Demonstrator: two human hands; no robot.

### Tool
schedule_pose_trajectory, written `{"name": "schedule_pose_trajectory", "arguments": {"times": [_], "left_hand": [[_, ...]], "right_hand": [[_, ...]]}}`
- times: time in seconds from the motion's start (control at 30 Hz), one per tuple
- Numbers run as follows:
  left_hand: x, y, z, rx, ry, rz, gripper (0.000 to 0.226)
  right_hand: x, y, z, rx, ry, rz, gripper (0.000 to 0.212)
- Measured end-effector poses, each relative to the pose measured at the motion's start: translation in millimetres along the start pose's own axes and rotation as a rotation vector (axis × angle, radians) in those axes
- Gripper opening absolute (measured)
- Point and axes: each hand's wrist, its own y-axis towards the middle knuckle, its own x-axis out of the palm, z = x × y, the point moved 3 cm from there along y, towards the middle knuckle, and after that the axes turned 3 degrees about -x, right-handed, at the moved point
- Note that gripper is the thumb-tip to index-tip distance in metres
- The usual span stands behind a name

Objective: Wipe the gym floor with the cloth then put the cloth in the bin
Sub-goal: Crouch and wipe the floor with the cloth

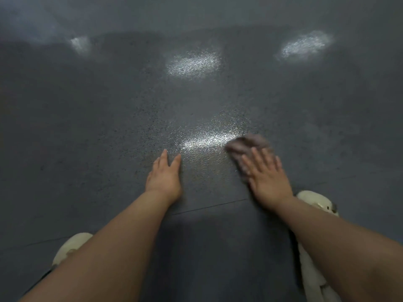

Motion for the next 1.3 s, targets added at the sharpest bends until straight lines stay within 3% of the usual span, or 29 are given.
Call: {"name": "schedule_pose_trajectory", "arguments": {"times": [0.13,0.2,0.27,0.37,0.47,0.53,0.67,0.87,0.97,1.03,1.17,1.3], "left_hand": [[0,3,14,0.006,-0.029,-0.004,0.08],[-2,7,21,-0.007,-0.045,0.015,0.081],[-6,13,26,-0.03,-0.068,0.047,0.082],[-13,21,32,-0.052,-0.127,0.109,0.082],[-16,28,42,-0.068,-0.154,0.162,0.085],[-15,33,52,-0.072,-0.161,0.167,0.087],[-9,43,82,-0.008,-0.099,0.167,0.087],[-3,58,119,-0.007,-0.012,0.128,0.098],[-2,66,130,-0.052,0.047,0.125,0.098],[-1,72,134,-0.109,0.031,0.106,0.093],[-3,78,137,-0.142,0.039,0.083,0.088],[-3,76,137,-0.14,0.058,0.084,0.092]], "right_hand": [[-13,14,22,0.423,0.181,-0.069,0.06],[-15,23,-6,0.46,0.235,-0.059,0.059],[-15,30,-51,0.294,0.216,-0.078,0.058],[-23,44,-108,-0.117,0.178,-0.085,0.055],[-33,70,-112,-0.382,0.072,-0.087,0.053],[-38,86,-95,-0.434,0.029,-0.061,0.052],[-48,116,-36,-0.247,0.019,-0.041,0.053],[-61,140,85,0.26,0.125,-0.036,0.054],[-62,141,94,0.383,0.235,-0.029,0.054],[-63,144,73,0.294,0.227,-0.025,0.053],[-63,149,16,-0.127,0.067,-0.029,0.052],[-69,160,18,-0.353,-0.042,-0.018,0.05]]}}
